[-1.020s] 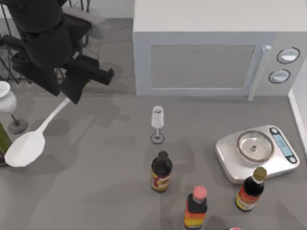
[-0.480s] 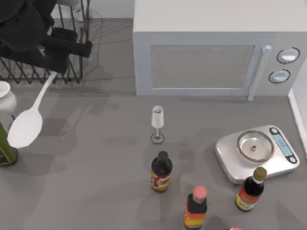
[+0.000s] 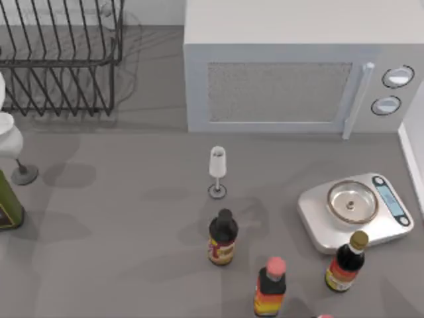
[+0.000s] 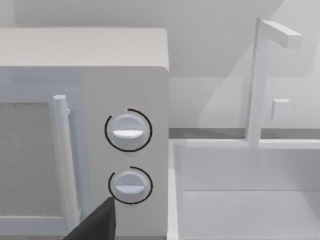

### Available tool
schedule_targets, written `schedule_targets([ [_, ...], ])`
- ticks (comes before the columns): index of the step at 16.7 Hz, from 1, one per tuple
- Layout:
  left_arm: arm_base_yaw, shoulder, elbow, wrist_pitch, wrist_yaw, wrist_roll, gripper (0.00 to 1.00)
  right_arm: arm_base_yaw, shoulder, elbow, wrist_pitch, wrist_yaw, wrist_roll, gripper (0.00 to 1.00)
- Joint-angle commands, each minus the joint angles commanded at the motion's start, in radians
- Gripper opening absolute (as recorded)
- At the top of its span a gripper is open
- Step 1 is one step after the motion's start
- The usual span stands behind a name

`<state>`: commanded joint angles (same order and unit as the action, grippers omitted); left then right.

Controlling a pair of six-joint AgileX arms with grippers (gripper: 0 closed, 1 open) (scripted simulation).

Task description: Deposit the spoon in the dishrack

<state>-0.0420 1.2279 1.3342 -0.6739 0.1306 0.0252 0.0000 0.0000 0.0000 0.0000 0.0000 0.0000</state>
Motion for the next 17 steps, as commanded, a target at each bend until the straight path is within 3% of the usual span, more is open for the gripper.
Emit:
schedule_targets([
  [6,0.187,-0.280,-0.188,0.388,0.064,-0.009,0.00,0.000,0.000,0.000,0.000,0.000,0.000,1.00],
  [17,0.213,-0.270,-0.218,0.513,0.069,-0.011,0.00,0.000,0.000,0.000,0.000,0.000,0.000,1.00],
])
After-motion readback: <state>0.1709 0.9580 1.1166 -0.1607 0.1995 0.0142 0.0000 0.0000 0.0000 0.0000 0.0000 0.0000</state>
